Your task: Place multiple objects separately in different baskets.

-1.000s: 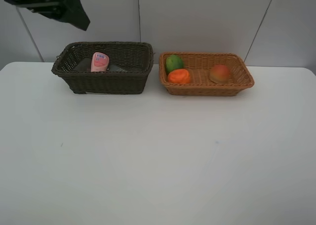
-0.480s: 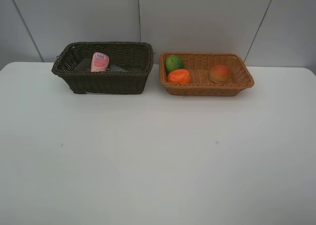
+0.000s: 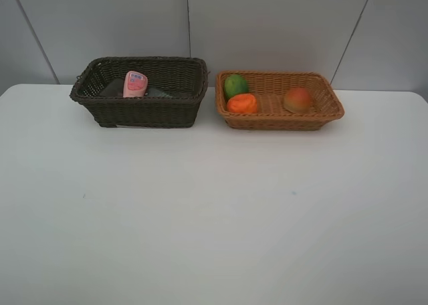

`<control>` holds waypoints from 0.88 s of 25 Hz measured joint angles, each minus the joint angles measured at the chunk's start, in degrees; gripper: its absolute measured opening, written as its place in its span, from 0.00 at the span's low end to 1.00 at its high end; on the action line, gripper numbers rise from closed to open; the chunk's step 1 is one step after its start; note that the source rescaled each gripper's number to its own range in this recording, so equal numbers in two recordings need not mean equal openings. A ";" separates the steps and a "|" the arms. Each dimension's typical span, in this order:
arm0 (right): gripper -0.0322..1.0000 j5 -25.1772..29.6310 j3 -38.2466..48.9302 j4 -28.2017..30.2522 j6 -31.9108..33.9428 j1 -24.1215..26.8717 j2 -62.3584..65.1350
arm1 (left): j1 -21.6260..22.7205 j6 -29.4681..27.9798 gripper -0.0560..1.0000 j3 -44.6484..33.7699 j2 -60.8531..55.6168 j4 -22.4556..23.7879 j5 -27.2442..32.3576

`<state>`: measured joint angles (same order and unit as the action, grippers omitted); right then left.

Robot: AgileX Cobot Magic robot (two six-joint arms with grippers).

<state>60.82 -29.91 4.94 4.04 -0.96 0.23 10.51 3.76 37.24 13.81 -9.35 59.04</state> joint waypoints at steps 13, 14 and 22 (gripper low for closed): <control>0.89 0.00 0.00 0.00 0.00 0.00 0.00 | -0.81 -0.18 1.00 -7.26 -13.87 -1.79 3.33; 0.89 0.00 0.00 0.00 0.00 0.00 0.00 | -0.81 -0.18 1.00 -7.32 -14.08 -1.84 3.22; 0.89 0.00 0.00 0.00 0.00 0.00 0.00 | -3.70 0.22 1.00 -8.30 -14.14 -0.14 2.02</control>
<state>60.82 -29.91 4.94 4.04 -0.96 0.23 6.81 3.98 28.93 -0.33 -9.49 61.06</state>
